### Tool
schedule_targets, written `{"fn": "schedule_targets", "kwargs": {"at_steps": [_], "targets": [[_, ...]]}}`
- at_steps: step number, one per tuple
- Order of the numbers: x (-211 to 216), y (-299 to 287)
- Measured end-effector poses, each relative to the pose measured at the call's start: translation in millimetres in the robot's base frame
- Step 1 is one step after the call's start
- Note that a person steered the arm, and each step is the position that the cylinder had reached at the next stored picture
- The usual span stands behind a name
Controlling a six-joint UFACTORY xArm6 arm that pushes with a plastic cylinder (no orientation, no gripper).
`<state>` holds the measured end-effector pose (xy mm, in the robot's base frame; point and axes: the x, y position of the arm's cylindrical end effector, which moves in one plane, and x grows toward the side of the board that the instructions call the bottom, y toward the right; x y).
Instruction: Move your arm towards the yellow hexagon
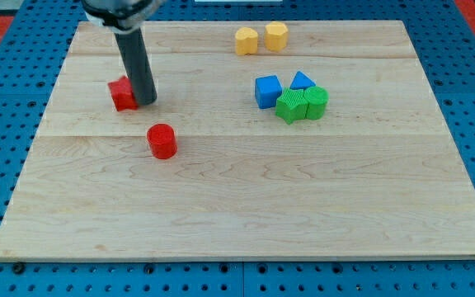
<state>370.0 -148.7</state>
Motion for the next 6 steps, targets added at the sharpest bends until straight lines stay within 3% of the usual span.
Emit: {"fn": "schedule_targets", "kwargs": {"at_steps": [1, 3, 4, 5, 6], "targets": [[-56.9, 15.9], [-76.8, 250.9], [-133.5, 289.7], [-162.6, 234.4], [-136.4, 135.0]]}}
